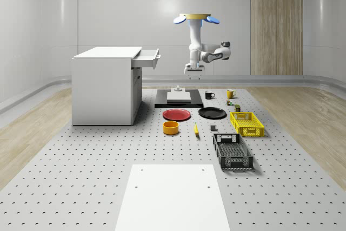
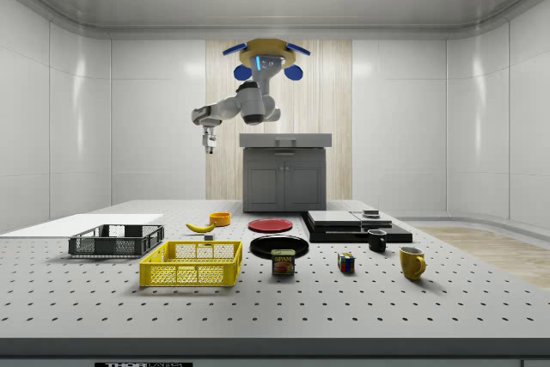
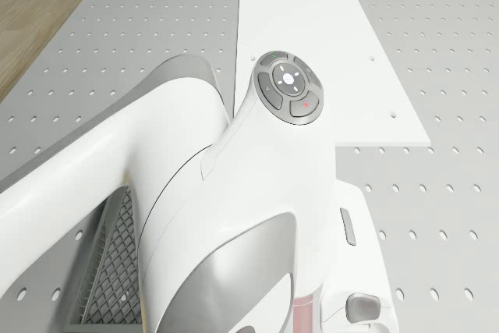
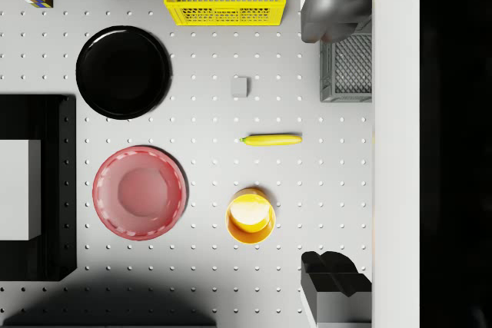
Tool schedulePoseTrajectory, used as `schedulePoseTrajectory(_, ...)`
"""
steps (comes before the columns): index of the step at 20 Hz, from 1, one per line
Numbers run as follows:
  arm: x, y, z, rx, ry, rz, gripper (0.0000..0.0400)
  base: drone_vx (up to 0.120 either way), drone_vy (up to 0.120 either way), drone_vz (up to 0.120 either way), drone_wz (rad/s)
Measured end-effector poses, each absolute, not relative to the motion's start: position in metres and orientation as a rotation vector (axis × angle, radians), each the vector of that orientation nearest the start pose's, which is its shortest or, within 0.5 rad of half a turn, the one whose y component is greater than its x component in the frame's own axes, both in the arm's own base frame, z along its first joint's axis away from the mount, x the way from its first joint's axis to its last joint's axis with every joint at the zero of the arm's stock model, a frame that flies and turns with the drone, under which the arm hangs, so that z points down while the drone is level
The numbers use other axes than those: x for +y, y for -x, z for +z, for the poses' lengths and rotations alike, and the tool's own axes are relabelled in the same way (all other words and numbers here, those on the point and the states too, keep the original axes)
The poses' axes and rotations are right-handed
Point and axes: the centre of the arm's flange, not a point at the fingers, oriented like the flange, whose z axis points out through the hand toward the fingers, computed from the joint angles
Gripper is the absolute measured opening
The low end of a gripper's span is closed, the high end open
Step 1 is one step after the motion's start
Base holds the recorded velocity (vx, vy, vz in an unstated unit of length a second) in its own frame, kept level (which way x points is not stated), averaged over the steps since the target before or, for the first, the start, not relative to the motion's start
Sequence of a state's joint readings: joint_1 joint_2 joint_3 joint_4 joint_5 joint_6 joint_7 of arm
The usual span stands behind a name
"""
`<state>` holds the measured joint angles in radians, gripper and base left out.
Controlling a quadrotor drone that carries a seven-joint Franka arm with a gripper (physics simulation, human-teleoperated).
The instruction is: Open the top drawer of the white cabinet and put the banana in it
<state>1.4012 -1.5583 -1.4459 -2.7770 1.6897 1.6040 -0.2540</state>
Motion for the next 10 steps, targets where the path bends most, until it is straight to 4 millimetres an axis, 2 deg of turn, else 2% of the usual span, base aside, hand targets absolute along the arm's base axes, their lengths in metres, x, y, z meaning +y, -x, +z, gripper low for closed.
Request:
schedulePoseTrajectory(2,0.04,-0.3367,0.4767,-0.001,0.002,0.785,0.04,0.12,0.0,-0.12,0.0)
schedulePoseTrajectory(10,0.04,-0.3367,0.4767,-0.001,0.002,0.785,0.04,0.0,0.0,-0.12,0.0)
